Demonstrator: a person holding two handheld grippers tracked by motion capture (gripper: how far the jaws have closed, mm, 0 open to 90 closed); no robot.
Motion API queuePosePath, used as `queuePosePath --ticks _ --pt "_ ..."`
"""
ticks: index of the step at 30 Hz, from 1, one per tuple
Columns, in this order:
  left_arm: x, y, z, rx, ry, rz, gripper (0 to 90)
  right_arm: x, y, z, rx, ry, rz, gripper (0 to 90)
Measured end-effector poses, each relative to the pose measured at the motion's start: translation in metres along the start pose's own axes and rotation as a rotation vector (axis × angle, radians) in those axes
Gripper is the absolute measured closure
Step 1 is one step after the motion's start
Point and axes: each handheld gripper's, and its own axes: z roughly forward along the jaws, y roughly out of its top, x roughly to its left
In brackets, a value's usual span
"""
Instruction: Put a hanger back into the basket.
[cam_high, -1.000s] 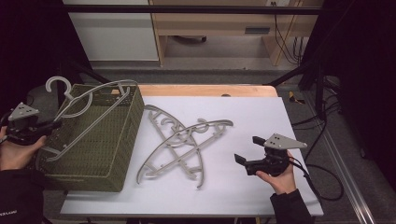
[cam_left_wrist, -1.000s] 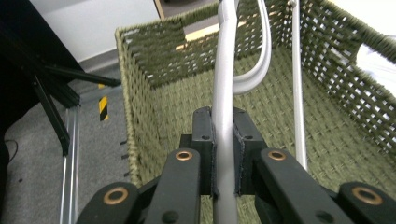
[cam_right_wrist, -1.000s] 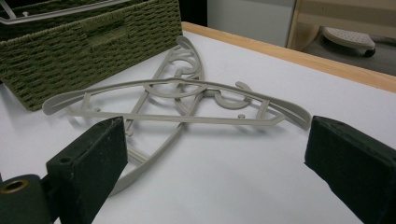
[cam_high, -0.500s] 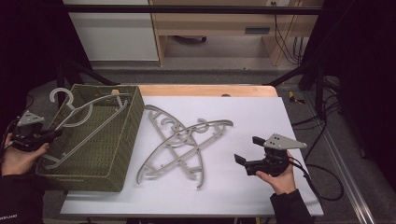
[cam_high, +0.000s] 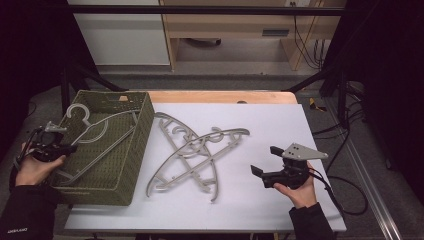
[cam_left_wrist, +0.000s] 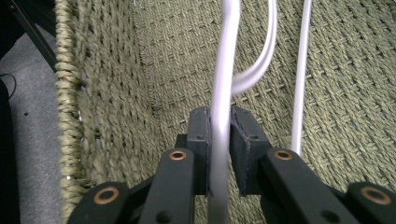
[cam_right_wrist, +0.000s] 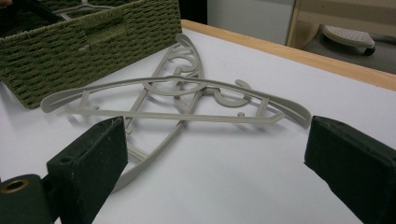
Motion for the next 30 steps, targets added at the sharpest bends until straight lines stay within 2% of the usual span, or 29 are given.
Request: queuePosePath --ticks 6,11,14,16,17,19,23,25,27,30 --pt "0.001 0.002 -0.012 -0.046 0.011 -0.012 70.5 0.000 0.000 0.000 -0.001 0.000 0.000 6.4" --pt "-0.007 0.007 -0.029 -0.144 -0.002 -0.019 56.2 0.000 0.000 0.000 -0.003 0.001 0.006 6.4" --pt "-0.014 0.012 -0.036 -0.196 -0.034 -0.033 43.8 -0.001 -0.001 0.000 -0.004 0.001 0.008 6.3" --pt "-0.019 0.016 -0.041 -0.241 -0.064 -0.038 38.8 -0.001 -0.001 0.000 -0.005 0.001 0.005 6.3" --pt "-0.024 0.018 -0.044 -0.269 -0.095 -0.060 36.1 -0.002 -0.001 -0.001 -0.005 0.000 0.002 6.3" --pt "-0.032 0.022 -0.048 -0.302 -0.125 -0.060 31.0 -0.002 -0.001 -0.001 -0.009 -0.004 0.007 6.3" --pt "-0.055 0.027 -0.054 -0.369 -0.177 -0.034 21.9 -0.002 0.000 -0.001 -0.013 -0.013 0.009 6.3" --pt "-0.067 0.030 -0.057 -0.388 -0.195 -0.015 17.4 -0.002 0.000 -0.001 -0.015 -0.014 0.013 6.3" --pt "-0.080 0.032 -0.060 -0.406 -0.208 -0.010 12.1 -0.002 0.000 -0.001 -0.016 -0.014 0.017 6.3" --pt "-0.097 0.036 -0.062 -0.451 -0.256 -0.011 9.9 -0.003 0.000 0.000 -0.016 -0.016 0.020 6.2"
